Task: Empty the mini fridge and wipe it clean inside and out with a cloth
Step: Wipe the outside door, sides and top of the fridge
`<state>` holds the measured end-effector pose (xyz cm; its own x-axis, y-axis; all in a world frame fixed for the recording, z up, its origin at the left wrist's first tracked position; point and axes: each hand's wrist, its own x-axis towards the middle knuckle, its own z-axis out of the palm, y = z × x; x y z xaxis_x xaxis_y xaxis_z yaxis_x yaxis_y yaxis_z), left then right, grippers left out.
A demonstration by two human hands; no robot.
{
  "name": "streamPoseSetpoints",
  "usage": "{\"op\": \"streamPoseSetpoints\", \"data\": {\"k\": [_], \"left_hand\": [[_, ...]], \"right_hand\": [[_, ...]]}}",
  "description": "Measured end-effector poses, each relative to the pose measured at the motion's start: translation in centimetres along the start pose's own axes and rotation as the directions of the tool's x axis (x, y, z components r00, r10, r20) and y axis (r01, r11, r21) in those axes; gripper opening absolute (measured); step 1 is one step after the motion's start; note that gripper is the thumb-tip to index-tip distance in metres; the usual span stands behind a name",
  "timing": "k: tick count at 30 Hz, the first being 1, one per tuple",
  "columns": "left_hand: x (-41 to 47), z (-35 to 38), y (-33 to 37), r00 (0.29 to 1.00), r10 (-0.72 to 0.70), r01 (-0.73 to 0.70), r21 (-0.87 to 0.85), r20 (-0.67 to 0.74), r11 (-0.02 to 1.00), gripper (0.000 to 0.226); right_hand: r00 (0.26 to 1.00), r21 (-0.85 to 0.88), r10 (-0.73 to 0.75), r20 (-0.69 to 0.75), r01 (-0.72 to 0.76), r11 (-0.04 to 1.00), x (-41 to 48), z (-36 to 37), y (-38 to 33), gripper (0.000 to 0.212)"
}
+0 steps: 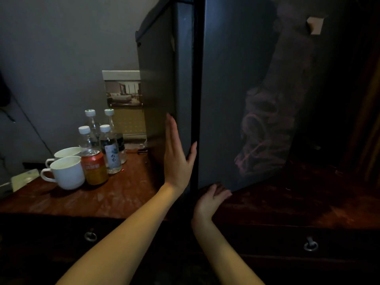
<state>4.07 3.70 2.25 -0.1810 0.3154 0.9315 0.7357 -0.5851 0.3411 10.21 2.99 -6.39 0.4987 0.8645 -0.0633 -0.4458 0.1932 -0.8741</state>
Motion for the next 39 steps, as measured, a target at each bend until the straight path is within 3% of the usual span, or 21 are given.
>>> {"op": "streamPoseSetpoints", "data": {"k": [3,5,8,10,14,19,21,23,25,28,30,31,33,37,39], "left_hand": [[-0.1,0.1,-0.1,1.000,0.001,-0.001,0.007,0.000,1.000,0.077],[-0.1,0.2,-0.1,1.000,-0.002,0.002,0.002,-0.004,1.000,0.076],[-0.1,0.2,-0.1,1.000,-0.005,0.005,-0.008,-0.009,1.000,0.074],[-0.1,0.2,-0.2,1.000,0.009,-0.009,-0.006,-0.010,1.000,0.074],[-0.2,0.1,-0.3,1.000,0.011,-0.011,0.001,-0.012,1.000,0.075],[-0.1,0.0,-0.2,0.999,0.027,-0.027,0.012,-0.016,1.000,0.074],[-0.2,0.0,-0.1,1.000,0.014,-0.014,0.011,-0.017,1.000,0.073],[-0.2,0.1,-0.1,1.000,0.007,-0.006,0.013,-0.029,1.000,0.074],[-0.2,0.1,-0.1,0.999,0.012,-0.011,0.018,-0.038,1.000,0.074],[-0.3,0.2,-0.1,0.999,0.008,-0.007,0.021,-0.041,1.000,0.075],[-0.3,0.2,-0.1,1.000,-0.001,0.002,0.016,-0.029,1.000,0.075],[-0.3,0.2,-0.1,1.000,-0.006,0.006,0.014,-0.022,1.000,0.075],[-0.4,0.2,0.0,1.000,-0.006,0.007,0.009,-0.022,1.000,0.075],[-0.3,0.2,0.1,0.999,0.009,-0.009,0.019,-0.037,1.000,0.072],[-0.3,0.2,0.1,0.999,0.003,-0.003,0.018,-0.033,1.000,0.073]], "right_hand": [[0.994,0.012,-0.068,-0.090,0.070,0.997,2.3,0.4,-1.7,0.058],[0.981,-0.035,-0.183,-0.065,0.181,0.983,2.8,0.7,-2.2,0.059],[0.884,-0.077,-0.452,0.119,0.462,0.883,0.0,1.5,-2.1,0.060],[0.818,-0.053,-0.526,0.234,0.551,0.833,-3.0,1.8,-1.6,0.059],[0.841,0.007,-0.470,0.267,0.487,0.874,-4.4,0.3,1.3,0.059],[0.980,-0.006,-0.197,0.009,0.197,0.980,2.3,-1.0,0.9,0.058],[0.977,0.045,-0.206,-0.053,0.209,0.977,5.8,-0.5,-1.4,0.056],[0.956,0.048,-0.293,-0.025,0.294,0.955,7.4,0.2,-3.7,0.057],[0.886,0.011,-0.458,0.066,0.459,0.889,6.9,0.8,-5.5,0.058],[0.686,-0.040,-0.665,0.296,0.704,0.709,3.7,1.4,-6.1,0.057],[0.579,-0.019,-0.683,0.445,0.769,0.639,1.4,1.0,-4.8,0.058],[0.563,-0.008,-0.670,0.485,0.768,0.640,0.9,0.4,-3.8,0.058],[0.629,-0.035,-0.628,0.457,0.719,0.695,0.8,-1.2,-1.5,0.058],[0.926,-0.102,-0.360,0.112,0.371,0.923,4.8,-3.1,0.5,0.055],[0.967,-0.061,-0.254,-0.011,0.252,0.966,7.2,-2.4,-1.3,0.055]]}}
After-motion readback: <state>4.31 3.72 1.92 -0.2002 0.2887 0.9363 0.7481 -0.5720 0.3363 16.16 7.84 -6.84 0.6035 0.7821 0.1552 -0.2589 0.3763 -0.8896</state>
